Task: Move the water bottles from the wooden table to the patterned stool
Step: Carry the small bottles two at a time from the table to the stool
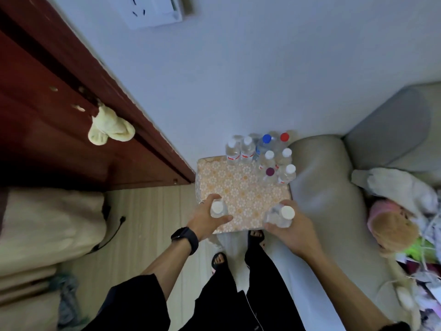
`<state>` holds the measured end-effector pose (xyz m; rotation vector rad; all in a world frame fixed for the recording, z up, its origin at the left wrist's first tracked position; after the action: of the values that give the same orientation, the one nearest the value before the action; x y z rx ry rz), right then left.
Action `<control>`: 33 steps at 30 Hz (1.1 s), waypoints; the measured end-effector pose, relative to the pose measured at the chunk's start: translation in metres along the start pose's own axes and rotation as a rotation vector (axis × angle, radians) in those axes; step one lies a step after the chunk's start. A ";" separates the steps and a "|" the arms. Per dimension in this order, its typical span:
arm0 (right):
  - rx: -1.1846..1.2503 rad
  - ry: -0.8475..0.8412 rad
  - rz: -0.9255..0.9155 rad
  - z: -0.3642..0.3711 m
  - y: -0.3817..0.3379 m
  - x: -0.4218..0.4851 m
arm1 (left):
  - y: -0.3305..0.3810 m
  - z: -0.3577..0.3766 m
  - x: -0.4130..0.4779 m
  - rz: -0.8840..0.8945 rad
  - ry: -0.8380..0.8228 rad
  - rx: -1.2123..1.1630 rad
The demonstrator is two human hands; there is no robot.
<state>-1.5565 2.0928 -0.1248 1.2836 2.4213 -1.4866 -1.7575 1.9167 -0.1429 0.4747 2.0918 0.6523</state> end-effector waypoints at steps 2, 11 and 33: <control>-0.005 -0.037 -0.015 0.005 0.009 0.025 | 0.003 0.006 0.021 -0.026 0.007 -0.057; -0.061 -0.151 0.001 0.057 0.046 0.109 | -0.030 0.046 0.098 -0.109 0.018 -0.058; -0.433 -0.170 -0.023 0.093 0.059 0.133 | -0.041 0.062 0.121 0.048 -0.035 0.225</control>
<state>-1.6406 2.1188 -0.2730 0.9973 2.4622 -0.9491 -1.7764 1.9676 -0.2738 0.6589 2.1365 0.4338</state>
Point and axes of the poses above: each hand's wrist, its own x-axis towards the middle knuckle, its own z-axis out of the palm, y = z × x, the point moved 8 cm from there along x, towards the middle knuckle, and after that the axes turned 3 degrees about -z, right-handed, at the moved point
